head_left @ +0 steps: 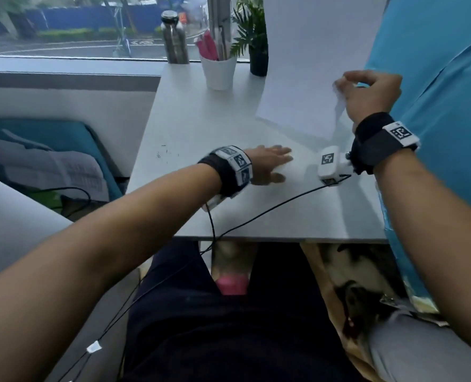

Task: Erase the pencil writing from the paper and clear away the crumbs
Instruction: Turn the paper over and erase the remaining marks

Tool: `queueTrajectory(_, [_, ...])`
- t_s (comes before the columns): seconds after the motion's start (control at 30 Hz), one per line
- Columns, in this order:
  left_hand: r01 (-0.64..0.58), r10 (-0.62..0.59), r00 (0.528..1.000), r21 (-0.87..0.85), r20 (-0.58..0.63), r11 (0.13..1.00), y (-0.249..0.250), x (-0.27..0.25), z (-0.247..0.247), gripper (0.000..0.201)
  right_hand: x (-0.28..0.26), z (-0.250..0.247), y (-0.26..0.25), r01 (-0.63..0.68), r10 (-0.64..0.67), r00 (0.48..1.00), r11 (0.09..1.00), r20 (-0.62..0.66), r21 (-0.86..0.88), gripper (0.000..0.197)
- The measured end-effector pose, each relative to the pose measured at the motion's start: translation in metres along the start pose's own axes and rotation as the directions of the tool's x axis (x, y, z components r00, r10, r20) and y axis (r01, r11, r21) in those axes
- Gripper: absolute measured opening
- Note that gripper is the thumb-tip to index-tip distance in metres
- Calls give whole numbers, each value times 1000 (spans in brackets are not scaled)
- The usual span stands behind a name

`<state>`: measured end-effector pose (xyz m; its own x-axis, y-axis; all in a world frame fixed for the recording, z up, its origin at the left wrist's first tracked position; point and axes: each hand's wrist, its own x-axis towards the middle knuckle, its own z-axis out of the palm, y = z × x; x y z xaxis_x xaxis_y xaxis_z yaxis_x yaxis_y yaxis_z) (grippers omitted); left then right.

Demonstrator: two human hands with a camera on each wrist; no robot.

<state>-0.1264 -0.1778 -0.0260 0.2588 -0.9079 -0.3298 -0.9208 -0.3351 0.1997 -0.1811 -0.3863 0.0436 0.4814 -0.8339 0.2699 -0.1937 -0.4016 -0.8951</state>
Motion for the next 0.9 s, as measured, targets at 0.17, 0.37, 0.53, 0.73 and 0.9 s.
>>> queueTrajectory(0.17, [-43,35,993,70,111,997,12,10,34,73,-9,12,16,-9,10,999,999,40,-38,25])
queueTrajectory(0.37, [245,-245,970,-40,15,969,-73,-54,47,75,-19,6,49,-100,105,992,992,70,-73,28])
queueTrajectory(0.53, [515,-514,856,-5,54,857,-100,-76,39,86,-25,9,58,-250,238,957,967,166,49,29])
queueTrajectory(0.73, [395,-414,879,-125,-236,910,-94,-70,25,78,-47,24,65,-308,298,908,951,293,-12,24])
queueTrajectory(0.9, [110,-143,975,-193,-170,975,-60,-38,27,66,-73,54,61,-108,203,900,961,386,-254,20])
